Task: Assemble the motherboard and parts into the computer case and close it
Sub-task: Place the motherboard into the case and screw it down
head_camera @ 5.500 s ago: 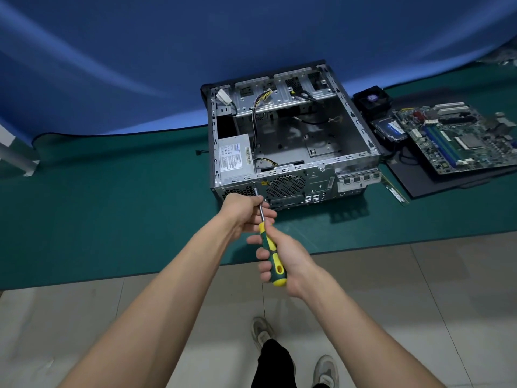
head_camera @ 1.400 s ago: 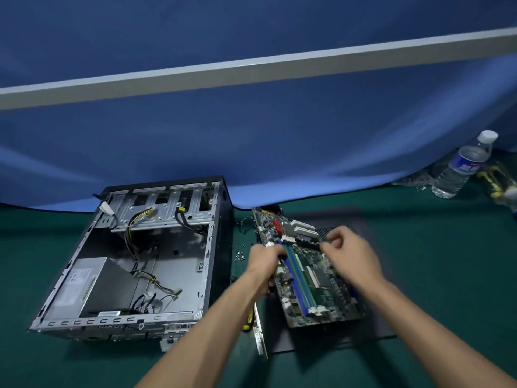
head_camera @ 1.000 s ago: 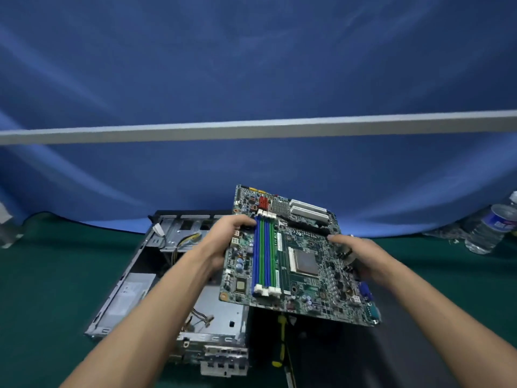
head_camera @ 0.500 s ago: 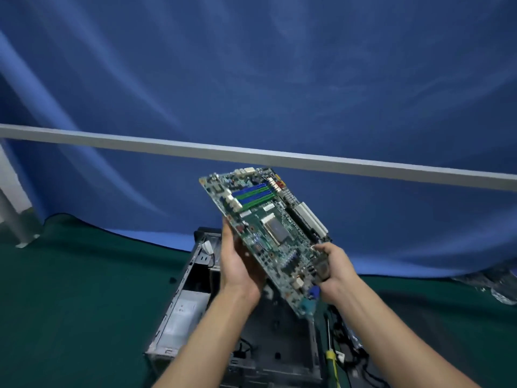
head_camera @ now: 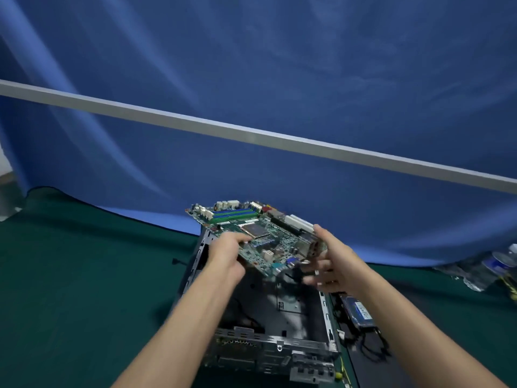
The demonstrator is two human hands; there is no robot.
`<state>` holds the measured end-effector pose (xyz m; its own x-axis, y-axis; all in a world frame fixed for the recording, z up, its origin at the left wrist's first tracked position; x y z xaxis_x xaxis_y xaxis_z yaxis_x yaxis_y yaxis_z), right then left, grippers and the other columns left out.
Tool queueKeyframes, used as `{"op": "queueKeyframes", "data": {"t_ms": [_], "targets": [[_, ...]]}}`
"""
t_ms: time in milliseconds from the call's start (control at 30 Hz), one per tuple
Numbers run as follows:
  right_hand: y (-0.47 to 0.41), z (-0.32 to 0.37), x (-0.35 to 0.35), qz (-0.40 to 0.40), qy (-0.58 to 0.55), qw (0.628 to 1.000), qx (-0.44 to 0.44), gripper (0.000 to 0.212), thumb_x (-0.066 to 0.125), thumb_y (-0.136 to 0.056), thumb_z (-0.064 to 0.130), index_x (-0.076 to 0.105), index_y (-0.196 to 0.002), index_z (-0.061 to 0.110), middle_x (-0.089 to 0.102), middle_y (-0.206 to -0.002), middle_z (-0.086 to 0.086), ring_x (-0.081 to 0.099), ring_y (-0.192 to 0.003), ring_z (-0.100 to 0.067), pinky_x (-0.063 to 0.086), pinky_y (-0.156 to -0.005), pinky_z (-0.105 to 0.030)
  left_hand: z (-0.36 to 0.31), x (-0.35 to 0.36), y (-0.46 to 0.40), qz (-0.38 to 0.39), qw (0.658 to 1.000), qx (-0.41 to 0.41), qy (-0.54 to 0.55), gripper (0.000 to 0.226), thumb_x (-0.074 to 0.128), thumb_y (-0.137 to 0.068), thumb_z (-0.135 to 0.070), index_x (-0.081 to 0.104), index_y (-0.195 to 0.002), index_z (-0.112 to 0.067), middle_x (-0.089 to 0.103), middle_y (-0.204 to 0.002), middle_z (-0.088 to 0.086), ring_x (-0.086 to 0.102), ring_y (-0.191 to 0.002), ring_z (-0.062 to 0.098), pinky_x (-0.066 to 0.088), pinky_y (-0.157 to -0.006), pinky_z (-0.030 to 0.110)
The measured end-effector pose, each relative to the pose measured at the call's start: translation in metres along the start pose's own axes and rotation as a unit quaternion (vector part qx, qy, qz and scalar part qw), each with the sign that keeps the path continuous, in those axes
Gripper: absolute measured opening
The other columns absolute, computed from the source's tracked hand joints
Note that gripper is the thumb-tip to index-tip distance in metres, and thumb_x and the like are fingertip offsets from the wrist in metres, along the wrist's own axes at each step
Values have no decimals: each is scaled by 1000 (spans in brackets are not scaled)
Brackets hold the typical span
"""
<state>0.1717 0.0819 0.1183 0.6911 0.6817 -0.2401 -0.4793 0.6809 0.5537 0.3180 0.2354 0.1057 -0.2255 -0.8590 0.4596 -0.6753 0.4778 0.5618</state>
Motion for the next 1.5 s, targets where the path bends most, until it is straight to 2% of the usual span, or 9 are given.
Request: {"op": "queueKeyframes", "data": {"t_ms": [233,333,433,500,567,667,800,1167,1500], "targets": [[-10,11,-39,-221,388,887,-119,58,38,-89,68,46,-69,14,55,-62,1,54,-62,-23,40,-60,-30,-31,-40,-12,93,977,-44,-187,25,44,-84,13,49,-63,2,55,-45,11,56,-34,21,48,-36,23],[-18,-13,-5,-106,344,928,-95,62,46,-81,72,52,-90,12,56,-75,-1,55,-68,-16,41,-63,-30,-22,-53,-18,112,971,-61,-200,17,50,-79,12,50,-66,0,56,-51,10,56,-39,20,51,-41,24],[-24,-50,23,-29,223,974,-37,79,46,-86,67,55,-126,0,59,-125,-18,58,-113,-31,43,-95,-40,-6,-61,-25,126,966,-71,-214,10,61,-71,5,55,-75,-2,61,-57,7,58,-46,19,50,-48,26],[-27,-61,24,-73,161,983,-52,63,49,-90,60,67,-96,0,70,-91,-17,66,-85,-30,48,-81,-38,-3,-69,-37,89,958,-29,-270,11,70,-74,-4,60,-79,-2,67,-63,4,62,-52,15,48,-46,23],[-28,-71,17,-141,158,976,-57,59,55,-86,60,43,-51,15,40,-39,5,39,-41,-16,35,-53,-28,-3,-76,-52,40,935,29,-351,24,78,-74,-18,58,-77,-4,63,-73,5,58,-63,14,48,-59,25],[-31,-85,6,-204,184,960,-51,54,62,-81,60,47,-60,13,39,-46,4,34,-42,-14,26,-48,-25,8,-78,-71,-5,867,92,-490,45,74,-79,-37,41,-60,-13,40,-54,0,37,-46,14,33,-53,26],[-31,-92,-4,-252,221,941,-41,72,60,-83,57,50,-130,4,63,-82,-6,57,-67,-20,36,-52,-28,25,-71,-79,-73,736,163,-653,57,54,-87,-58,33,-53,-18,32,-45,-6,32,-40,13,24,-42,22],[-57,-107,0,-195,293,936,-30,69,53,-87,60,48,-127,3,46,-68,6,45,-57,-7,33,-48,-23,30,-49,-78,-110,466,243,-843,47,33,-100,-44,47,-63,-18,46,-60,-5,48,-56,15,35,-50,24],[-48,-95,-4,-176,438,874,-114,42,42,-91,55,56,-96,16,55,-67,4,52,-58,-13,35,-50,-25,94,38,-44,49,601,320,-731,30,43,-95,-27,45,-66,-21,46,-56,-10,47,-48,5,38,-45,20]]}}
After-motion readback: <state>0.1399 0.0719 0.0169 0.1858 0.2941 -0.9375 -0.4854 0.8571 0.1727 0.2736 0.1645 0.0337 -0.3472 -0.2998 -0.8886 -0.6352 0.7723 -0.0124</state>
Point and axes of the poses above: each hand's wrist, its own y-axis away from the middle knuckle, its own x-axis out of the palm, z = x × y, the point moved 8 cm from there along -y, towards the middle knuckle
